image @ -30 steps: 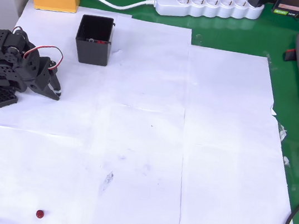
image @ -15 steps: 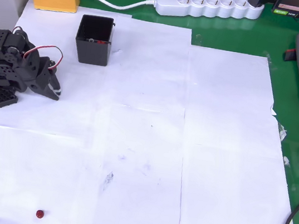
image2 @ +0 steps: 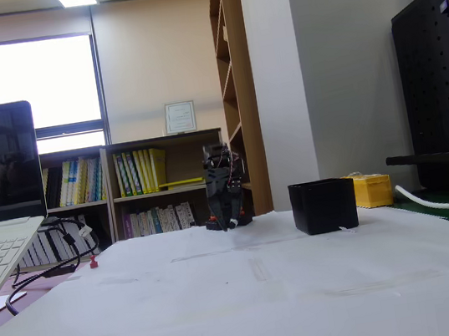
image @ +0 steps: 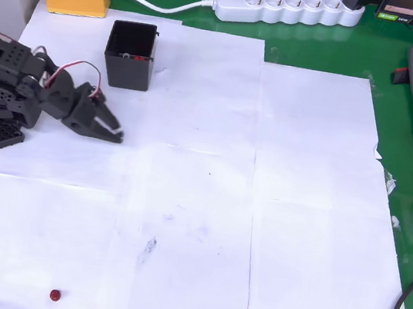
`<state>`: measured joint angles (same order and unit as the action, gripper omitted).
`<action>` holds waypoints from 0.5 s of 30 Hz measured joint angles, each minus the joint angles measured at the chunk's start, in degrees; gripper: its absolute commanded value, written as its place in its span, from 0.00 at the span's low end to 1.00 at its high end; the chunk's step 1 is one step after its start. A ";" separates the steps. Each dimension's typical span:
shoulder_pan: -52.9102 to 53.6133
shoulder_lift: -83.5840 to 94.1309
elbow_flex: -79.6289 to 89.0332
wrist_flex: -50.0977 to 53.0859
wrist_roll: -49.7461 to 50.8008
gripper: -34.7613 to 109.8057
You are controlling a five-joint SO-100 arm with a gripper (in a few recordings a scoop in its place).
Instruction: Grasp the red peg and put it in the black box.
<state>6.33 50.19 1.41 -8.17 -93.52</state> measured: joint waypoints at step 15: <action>1.41 51.24 3.96 -54.23 2.90 0.24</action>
<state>7.73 101.43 5.36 -62.40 -90.62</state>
